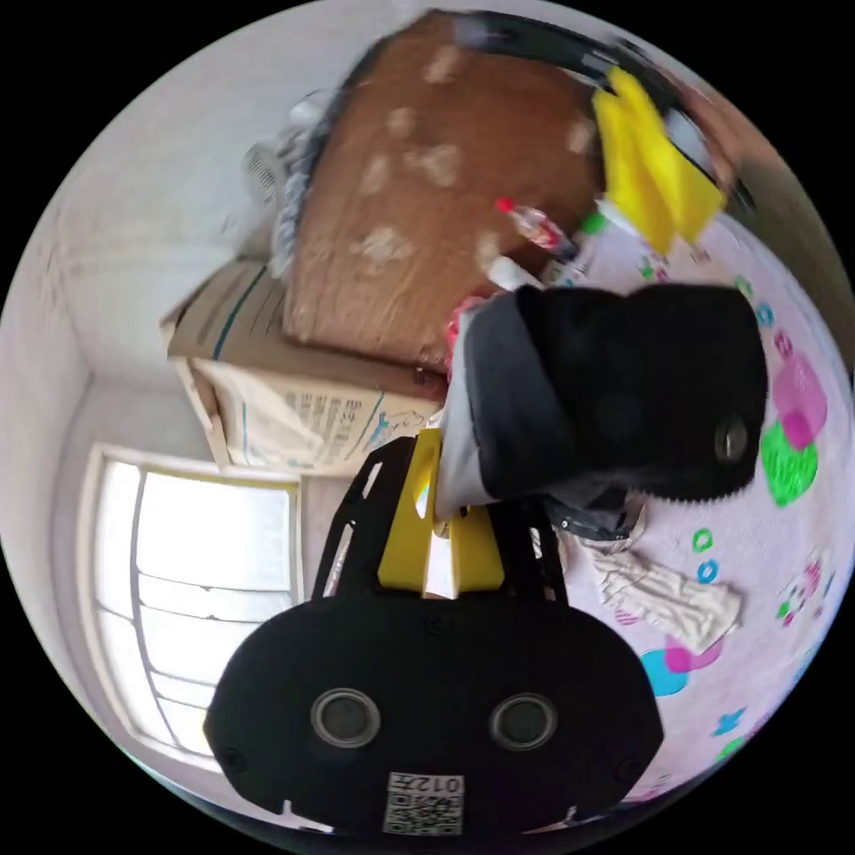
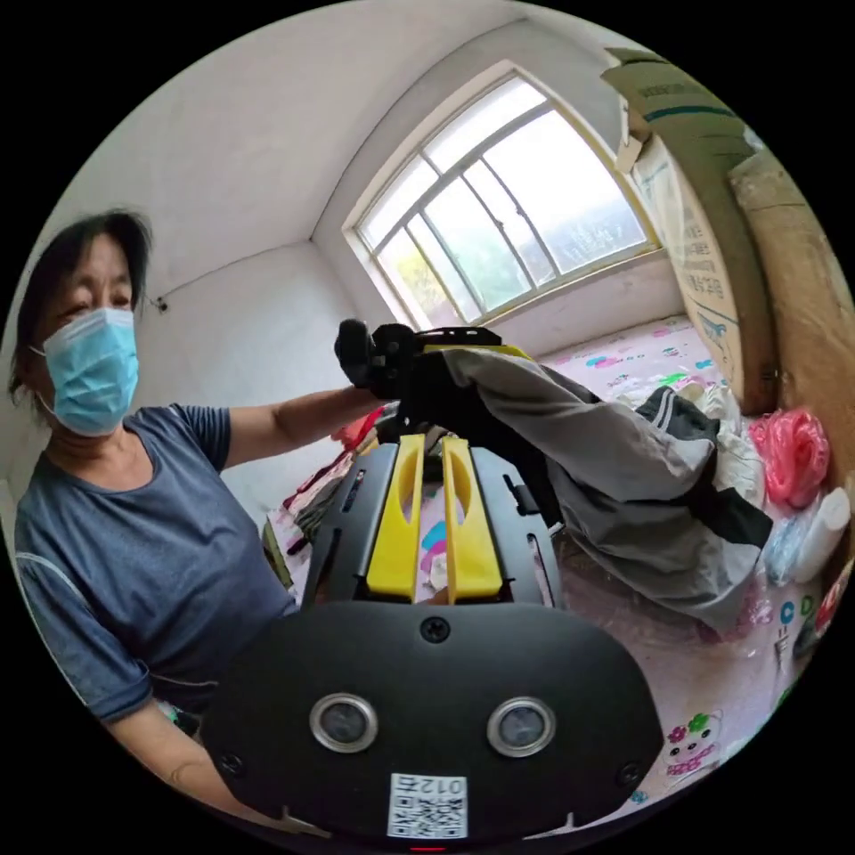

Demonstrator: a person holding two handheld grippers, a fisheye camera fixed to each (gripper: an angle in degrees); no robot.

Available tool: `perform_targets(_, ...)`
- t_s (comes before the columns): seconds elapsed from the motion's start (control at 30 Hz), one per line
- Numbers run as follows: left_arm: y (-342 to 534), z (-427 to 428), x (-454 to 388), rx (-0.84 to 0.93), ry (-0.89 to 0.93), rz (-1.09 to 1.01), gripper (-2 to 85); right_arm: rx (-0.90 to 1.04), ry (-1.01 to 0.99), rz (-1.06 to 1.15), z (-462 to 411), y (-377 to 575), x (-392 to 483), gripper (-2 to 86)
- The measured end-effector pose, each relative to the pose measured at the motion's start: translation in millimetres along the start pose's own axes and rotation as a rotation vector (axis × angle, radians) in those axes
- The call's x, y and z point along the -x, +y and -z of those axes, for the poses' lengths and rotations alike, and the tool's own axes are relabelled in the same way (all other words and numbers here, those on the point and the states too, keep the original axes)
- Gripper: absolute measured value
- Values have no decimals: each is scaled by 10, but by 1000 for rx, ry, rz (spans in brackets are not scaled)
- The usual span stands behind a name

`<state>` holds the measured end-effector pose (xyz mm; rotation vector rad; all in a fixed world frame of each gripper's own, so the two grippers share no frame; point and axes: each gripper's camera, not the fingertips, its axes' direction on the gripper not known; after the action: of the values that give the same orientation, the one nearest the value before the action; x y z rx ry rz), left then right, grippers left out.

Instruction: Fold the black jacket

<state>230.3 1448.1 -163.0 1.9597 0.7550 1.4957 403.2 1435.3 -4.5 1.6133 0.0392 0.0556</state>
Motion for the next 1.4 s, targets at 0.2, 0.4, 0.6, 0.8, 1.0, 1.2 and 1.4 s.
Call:
perform_targets(0.2,-35,46,1718,46,44,461,-6,-3,431,-42,-247,23,-134,102)
perform_targets(0.4,-355,286,2612,110,-15,554,-5,36,602,-1,-1073,-148,-55,161)
perform_targets(0.6,-610,445,3116,140,28,643,-4,-47,355,-173,-1726,-600,-217,198)
perform_targets(0.8,-794,530,3425,172,42,664,-5,-149,423,-247,-2317,-823,-109,201)
perform_targets(1.0,-883,708,3860,185,55,747,-5,-264,316,-457,-2742,-1004,-330,188)
perform_targets(1.2,-820,933,4316,196,61,823,-5,-306,135,-499,-3008,-1533,-358,47)
perform_targets(1.4,-176,1362,4874,253,-25,939,-3,-260,275,-251,-2532,-1956,207,0)
